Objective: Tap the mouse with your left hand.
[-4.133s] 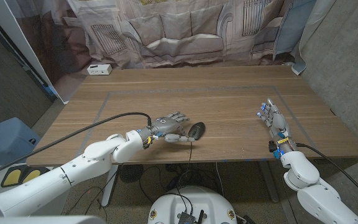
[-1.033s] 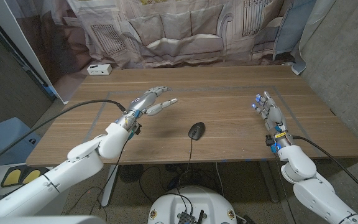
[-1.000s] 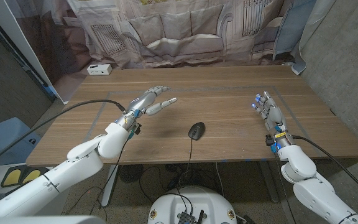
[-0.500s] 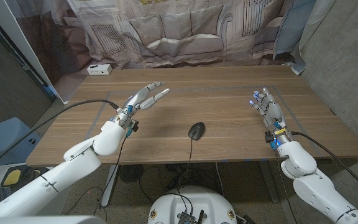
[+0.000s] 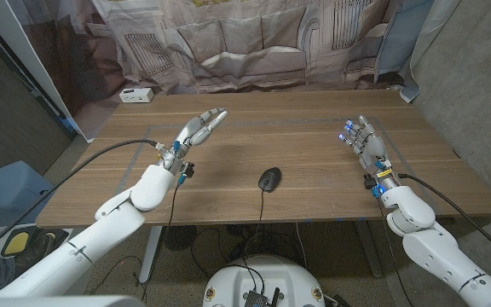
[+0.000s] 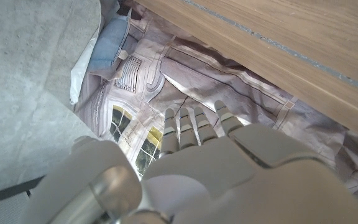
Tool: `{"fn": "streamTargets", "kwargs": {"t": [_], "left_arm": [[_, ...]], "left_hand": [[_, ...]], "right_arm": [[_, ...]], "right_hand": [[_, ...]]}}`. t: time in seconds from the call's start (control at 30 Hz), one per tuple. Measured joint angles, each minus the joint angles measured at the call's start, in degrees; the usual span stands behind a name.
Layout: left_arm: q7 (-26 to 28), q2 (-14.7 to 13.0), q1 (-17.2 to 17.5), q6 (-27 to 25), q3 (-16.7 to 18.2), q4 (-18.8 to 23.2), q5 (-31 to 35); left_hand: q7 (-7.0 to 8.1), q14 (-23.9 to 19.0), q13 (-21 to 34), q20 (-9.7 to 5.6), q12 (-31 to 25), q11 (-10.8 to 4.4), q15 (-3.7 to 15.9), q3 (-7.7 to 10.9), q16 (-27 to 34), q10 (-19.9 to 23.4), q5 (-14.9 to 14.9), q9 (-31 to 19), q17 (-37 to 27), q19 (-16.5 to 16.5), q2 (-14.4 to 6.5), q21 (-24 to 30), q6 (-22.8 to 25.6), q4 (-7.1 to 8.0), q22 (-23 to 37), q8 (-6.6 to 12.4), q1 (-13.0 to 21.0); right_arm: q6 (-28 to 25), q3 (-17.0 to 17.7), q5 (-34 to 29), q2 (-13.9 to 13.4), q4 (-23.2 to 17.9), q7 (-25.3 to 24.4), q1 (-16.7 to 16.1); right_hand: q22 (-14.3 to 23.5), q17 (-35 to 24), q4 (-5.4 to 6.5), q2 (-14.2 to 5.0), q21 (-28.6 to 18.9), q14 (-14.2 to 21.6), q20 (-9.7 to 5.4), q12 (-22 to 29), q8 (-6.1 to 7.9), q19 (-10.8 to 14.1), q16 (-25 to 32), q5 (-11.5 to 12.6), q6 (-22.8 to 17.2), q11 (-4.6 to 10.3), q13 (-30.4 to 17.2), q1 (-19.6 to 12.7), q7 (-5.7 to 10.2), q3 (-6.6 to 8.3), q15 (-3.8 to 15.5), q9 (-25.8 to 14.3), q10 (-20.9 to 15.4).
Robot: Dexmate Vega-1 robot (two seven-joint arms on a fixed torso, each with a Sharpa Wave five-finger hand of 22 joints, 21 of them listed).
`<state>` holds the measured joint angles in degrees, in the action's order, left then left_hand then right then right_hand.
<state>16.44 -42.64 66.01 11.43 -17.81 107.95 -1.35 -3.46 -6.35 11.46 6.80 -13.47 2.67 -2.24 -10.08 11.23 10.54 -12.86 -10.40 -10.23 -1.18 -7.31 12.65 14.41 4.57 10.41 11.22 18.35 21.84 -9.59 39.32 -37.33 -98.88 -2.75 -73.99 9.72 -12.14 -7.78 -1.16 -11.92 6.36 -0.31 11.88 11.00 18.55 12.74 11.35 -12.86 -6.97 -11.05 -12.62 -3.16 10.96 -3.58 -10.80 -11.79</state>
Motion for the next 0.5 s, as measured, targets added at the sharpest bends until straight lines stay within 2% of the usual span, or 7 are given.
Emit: {"fn": "streamTargets", "kwargs": {"t": [0.13,0.17,0.2,0.4,0.5], "left_arm": [[-0.13,1.04,-0.53,0.24,-0.04,-0.98,-0.56],[-0.13,1.4,-0.71,0.24,-0.05,-1.31,-0.56],[-0.82,1.7,-0.87,1.39,-0.05,-1.59,-3.58],[-1.84,3.3,-1.65,3.26,-0.05,-3.43,-7.45],[-2.53,4.09,-2.01,4.37,-0.05,-4.49,-9.56]], "left_hand": [[-0.86,0.22,-0.02,-1.51,0.0,0.62,-0.22,0.0,0.0,0.0,0.0,0.28,0.11,-0.8,0.23,0.0,0.11,0.0,0.0,0.0,0.23],[-0.86,0.1,-0.16,-1.7,0.0,0.62,-0.51,0.0,0.0,0.0,0.0,0.29,0.11,-0.99,0.23,0.0,0.11,0.0,0.0,0.0,0.23],[-0.86,0.08,-0.25,-1.7,0.0,0.62,-0.54,0.0,0.0,0.0,0.0,0.29,0.11,-0.99,0.23,0.0,0.1,0.0,0.0,0.0,0.22],[-1.17,0.09,-0.28,-1.7,0.28,0.62,-0.53,0.01,-0.21,0.0,0.0,0.29,0.11,-0.98,0.23,0.0,-0.2,-0.01,0.0,-0.21,0.22],[-1.16,0.09,-0.27,-2.98,0.45,0.62,-0.53,0.23,-0.21,0.0,0.0,0.29,0.11,-0.91,0.23,0.0,-0.2,-0.23,0.0,-0.2,0.22]], "right_arm": [[-0.26,-0.11,0.49,-0.16,0.4,1.22,0.56],[-0.28,-0.11,0.6,-0.16,0.4,1.57,0.56],[-0.28,-0.47,0.66,-0.42,1.53,1.83,2.17],[0.23,-1.1,0.77,-0.34,3.38,3.28,4.25],[0.74,-1.43,0.78,-0.15,4.25,3.9,5.17]], "right_hand": [[0.0,0.0,0.0,0.0,0.0,0.2,0.0,0.0,0.0,0.0,0.0,0.0,-0.23,-0.3,0.0,0.0,0.23,0.0,-0.2,0.0,-0.3],[0.0,0.0,0.0,0.0,0.0,0.2,0.0,0.0,0.0,0.0,0.0,0.0,-0.23,-0.3,0.0,0.0,0.23,0.0,-0.2,0.0,-0.3],[0.0,0.0,0.0,0.0,0.0,0.2,0.0,0.0,0.0,0.0,0.0,0.0,-0.25,-0.3,0.0,0.0,0.21,0.0,-0.2,0.0,-0.3],[0.0,0.0,0.0,0.0,0.0,-0.03,-0.52,0.0,0.0,0.52,0.0,0.0,0.39,-0.3,0.0,0.0,-0.84,0.0,0.03,0.15,-0.29],[0.0,0.01,0.0,0.0,0.0,-0.03,-0.72,-0.21,-0.22,0.72,0.0,0.0,0.79,-0.3,0.0,0.0,-1.25,0.0,0.03,0.15,-0.29]]}}
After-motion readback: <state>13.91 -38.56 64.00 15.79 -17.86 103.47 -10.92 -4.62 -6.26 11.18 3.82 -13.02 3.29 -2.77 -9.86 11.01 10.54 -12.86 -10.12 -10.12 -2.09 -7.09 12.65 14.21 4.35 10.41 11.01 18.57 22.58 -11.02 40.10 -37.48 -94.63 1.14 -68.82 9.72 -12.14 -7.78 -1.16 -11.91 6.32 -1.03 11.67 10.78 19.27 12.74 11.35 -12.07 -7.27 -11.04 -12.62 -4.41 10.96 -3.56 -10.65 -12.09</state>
